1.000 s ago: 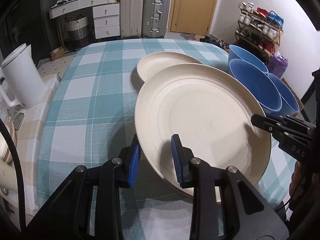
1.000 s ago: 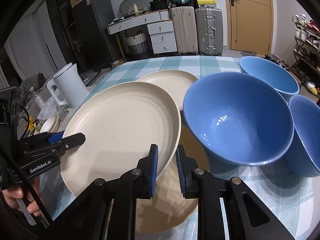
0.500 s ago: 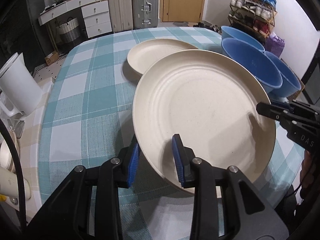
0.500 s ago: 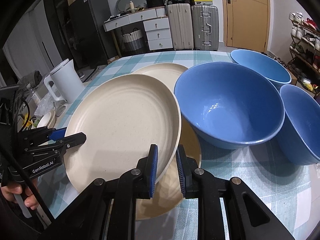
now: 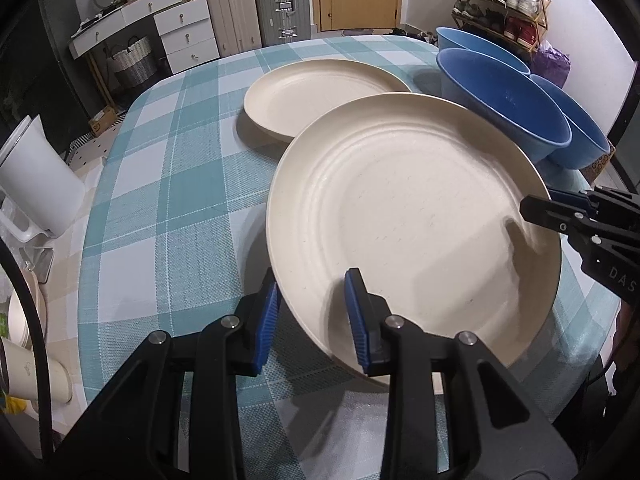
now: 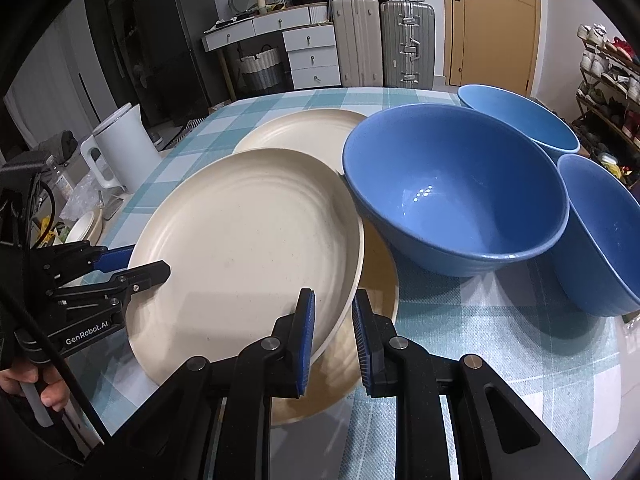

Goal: Organize plates and bowls

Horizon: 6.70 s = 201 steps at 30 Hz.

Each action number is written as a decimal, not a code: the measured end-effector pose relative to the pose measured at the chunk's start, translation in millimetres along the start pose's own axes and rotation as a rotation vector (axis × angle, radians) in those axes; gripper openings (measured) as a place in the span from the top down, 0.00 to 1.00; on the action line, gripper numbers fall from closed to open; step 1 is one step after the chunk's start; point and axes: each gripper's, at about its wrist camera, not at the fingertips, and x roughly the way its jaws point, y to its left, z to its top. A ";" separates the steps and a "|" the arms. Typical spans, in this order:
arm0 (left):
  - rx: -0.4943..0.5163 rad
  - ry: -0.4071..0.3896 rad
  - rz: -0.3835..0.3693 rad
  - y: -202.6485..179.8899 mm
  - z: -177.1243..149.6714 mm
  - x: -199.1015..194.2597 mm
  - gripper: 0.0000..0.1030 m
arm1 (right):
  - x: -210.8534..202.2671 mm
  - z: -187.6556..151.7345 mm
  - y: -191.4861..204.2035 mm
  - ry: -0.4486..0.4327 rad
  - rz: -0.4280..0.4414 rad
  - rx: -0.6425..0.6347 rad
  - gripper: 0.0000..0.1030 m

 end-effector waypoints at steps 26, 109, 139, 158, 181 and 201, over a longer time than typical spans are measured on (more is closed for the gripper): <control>0.073 0.021 0.057 -23.8 -4.1 10.4 0.70 | 7.5 -16.0 3.8 -0.006 -0.100 -0.031 0.79; -0.331 -0.241 0.042 76.1 97.5 -66.2 0.01 | -73.9 175.2 -8.8 -0.286 0.253 -0.156 0.01; -0.393 -0.133 0.022 111.1 141.5 11.2 0.01 | 39.0 240.2 -48.3 -0.048 0.191 -0.091 0.01; -0.430 0.006 0.014 117.0 142.5 86.8 0.01 | 128.0 249.3 -45.4 0.203 0.146 -0.175 0.01; -0.420 0.097 -0.007 107.3 139.2 140.6 0.45 | 190.0 242.2 -41.0 0.391 0.081 -0.269 0.27; -0.385 0.065 -0.078 93.7 142.0 133.4 0.88 | 210.4 234.7 -45.3 0.415 0.033 -0.279 0.81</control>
